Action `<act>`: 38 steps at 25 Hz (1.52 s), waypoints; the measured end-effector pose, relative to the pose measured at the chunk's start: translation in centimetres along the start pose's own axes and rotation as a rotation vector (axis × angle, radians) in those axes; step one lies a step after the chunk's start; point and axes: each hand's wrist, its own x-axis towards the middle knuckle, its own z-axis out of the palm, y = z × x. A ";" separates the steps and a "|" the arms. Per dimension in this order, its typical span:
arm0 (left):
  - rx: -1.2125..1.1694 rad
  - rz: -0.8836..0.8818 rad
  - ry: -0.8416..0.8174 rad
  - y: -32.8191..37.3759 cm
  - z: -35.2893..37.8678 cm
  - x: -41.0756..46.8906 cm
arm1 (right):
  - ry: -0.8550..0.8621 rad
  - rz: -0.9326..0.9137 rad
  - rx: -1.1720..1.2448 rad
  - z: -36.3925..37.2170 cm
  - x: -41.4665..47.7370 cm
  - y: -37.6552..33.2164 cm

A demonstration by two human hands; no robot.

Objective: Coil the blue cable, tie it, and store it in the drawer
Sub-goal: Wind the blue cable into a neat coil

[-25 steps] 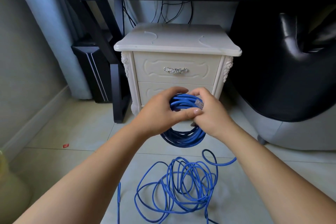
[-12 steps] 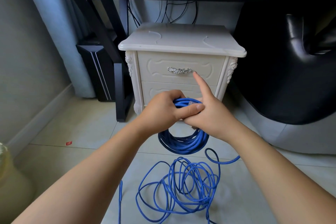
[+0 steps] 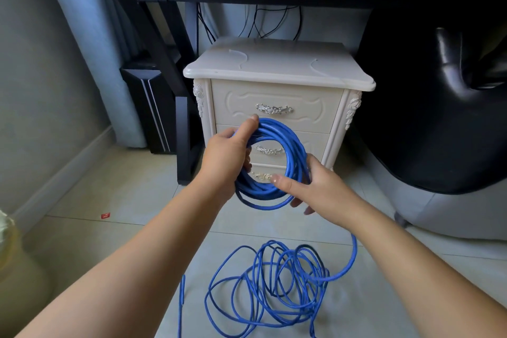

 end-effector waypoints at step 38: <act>-0.197 -0.233 0.094 -0.5 1.9 -1.3 | 0.074 -0.089 -0.026 -1.7 0.1 -1.3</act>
